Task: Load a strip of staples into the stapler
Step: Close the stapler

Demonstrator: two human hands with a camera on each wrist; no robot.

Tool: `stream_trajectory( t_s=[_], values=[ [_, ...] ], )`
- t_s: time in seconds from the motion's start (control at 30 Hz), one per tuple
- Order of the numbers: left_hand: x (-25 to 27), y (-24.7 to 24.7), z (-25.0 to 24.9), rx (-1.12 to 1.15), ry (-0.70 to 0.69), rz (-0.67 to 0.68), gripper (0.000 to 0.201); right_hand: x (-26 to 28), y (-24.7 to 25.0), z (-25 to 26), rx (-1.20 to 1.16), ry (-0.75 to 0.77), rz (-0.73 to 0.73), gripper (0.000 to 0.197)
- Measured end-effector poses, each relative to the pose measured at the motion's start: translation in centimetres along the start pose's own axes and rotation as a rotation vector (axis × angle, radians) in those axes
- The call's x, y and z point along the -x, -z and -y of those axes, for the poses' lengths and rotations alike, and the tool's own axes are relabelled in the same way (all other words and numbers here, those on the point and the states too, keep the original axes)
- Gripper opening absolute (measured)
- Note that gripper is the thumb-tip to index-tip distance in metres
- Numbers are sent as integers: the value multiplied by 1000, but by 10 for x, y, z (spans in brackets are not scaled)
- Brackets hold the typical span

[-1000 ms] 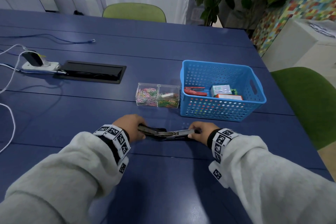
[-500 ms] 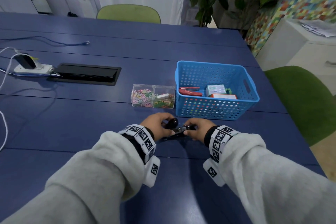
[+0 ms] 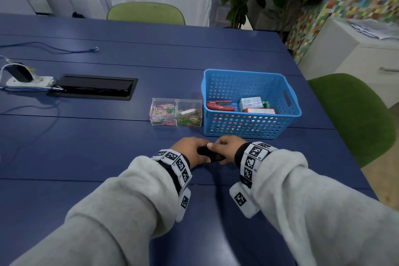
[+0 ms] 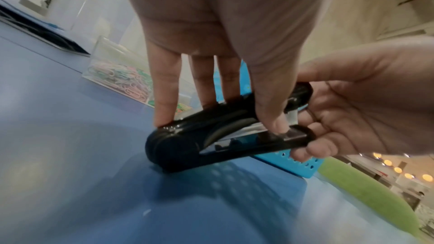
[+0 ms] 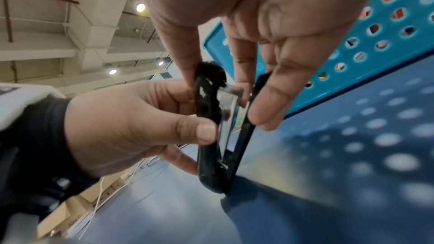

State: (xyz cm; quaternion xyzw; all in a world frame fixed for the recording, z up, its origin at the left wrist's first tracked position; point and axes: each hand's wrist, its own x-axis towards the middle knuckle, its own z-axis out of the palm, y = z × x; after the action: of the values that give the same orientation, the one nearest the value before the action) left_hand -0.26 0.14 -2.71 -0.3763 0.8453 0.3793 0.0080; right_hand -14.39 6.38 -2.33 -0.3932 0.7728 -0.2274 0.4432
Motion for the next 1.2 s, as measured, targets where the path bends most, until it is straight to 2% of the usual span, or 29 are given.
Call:
stream_trajectory(
  t_s=[0.13, 0.37, 0.7, 0.8, 0.93, 1.1, 1.2],
  values=[
    [-3, -3, 1, -118, 7, 25, 44, 0, -1, -3, -56, 10, -2, 15],
    [1, -10, 17, -107, 104, 38, 47, 3, 1, -16, -173, 31, 15, 20],
    [2, 16, -15, -112, -33, -45, 50, 24, 37, 5, -360, -37, 114, 19],
    [4, 29, -28, -58, -52, -148, 56, 33, 53, 19, -357, -4, 65, 19],
    [9, 50, -48, 106, -87, -299, 54, 48, 79, 40, -481, 13, -32, 15],
    [24, 87, -57, 406, -54, -343, 49, 67, 127, 64, -564, 49, -68, 16],
    [43, 104, -39, 298, 28, -269, 36, 71, 158, 80, -592, 45, -98, 15]
  ],
)
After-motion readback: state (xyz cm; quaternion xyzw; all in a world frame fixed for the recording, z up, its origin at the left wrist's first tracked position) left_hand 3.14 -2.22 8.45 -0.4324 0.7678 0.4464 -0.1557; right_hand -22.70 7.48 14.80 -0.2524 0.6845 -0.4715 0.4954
